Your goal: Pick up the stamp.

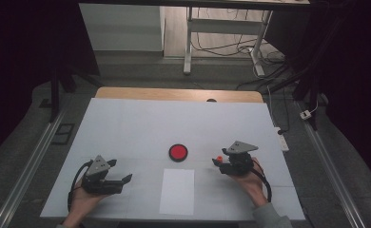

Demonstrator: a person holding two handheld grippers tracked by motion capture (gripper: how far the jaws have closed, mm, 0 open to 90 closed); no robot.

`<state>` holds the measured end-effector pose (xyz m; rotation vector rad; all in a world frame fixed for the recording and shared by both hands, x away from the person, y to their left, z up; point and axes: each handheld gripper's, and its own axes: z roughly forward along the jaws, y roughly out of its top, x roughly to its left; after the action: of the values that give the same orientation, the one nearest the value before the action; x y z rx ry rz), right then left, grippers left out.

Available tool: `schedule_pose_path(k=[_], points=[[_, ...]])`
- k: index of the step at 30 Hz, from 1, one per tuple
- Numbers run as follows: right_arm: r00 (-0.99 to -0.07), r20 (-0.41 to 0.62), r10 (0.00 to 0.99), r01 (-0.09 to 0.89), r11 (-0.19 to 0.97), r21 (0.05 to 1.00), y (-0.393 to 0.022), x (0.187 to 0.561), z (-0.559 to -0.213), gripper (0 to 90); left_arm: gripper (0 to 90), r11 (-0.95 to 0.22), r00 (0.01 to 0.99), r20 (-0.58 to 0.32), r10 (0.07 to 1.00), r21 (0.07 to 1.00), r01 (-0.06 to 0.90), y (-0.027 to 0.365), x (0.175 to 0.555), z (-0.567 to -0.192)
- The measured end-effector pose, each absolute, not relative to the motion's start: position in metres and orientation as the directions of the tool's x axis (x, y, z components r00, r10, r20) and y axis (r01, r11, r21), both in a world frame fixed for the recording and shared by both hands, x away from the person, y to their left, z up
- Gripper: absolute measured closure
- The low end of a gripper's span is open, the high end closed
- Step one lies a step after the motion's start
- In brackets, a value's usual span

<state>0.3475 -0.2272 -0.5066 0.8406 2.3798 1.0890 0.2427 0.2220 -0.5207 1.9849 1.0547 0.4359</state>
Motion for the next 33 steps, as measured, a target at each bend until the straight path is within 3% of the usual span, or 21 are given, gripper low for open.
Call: schedule_pose_path(k=[20,33], points=[[-0.742,-0.070,0.666,0.390,0.515,0.764,-0.2274,0.3511,-0.5152,70.9,16.6,-0.316,0.590,-0.067,0.805,0.792,0.522,0.2212,0.2430,-0.5223],[-0.743,-0.074,0.665,0.381,0.511,0.771,-0.2302,0.3504,-0.5118,72.1,16.6,-0.313,0.585,-0.065,0.808,0.795,0.520,0.2220,0.2428,-0.5221]])
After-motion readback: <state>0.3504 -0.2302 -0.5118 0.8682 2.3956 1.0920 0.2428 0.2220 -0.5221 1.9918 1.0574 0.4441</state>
